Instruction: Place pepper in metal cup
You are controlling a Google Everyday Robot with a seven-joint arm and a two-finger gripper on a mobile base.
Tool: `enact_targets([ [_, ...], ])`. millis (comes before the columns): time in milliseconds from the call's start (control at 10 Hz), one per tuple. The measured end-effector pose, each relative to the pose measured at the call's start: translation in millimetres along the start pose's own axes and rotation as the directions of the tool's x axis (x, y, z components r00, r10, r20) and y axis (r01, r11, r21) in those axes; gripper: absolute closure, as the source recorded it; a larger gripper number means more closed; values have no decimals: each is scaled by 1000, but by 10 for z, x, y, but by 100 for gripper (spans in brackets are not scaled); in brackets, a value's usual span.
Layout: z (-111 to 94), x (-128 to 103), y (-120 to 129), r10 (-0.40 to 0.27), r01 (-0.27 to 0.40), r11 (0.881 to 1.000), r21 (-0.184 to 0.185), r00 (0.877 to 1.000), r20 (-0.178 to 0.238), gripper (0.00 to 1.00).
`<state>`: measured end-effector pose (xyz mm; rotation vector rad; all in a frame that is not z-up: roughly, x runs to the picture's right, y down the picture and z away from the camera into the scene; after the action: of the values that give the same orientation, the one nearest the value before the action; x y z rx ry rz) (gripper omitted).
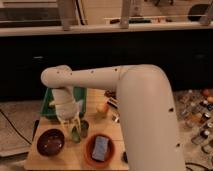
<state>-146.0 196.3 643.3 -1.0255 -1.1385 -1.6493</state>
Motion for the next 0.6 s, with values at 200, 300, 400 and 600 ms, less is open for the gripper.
enact_targets([
  [200, 6, 63, 16, 26, -27, 1000, 13, 999, 35, 99],
  [300, 10, 91, 11, 34, -35, 999, 18, 998, 52, 99],
  [400, 15, 117, 18, 43, -44, 999, 25, 997, 68, 99],
  [600, 32, 163, 39, 56, -61, 997, 45, 993, 101, 99],
])
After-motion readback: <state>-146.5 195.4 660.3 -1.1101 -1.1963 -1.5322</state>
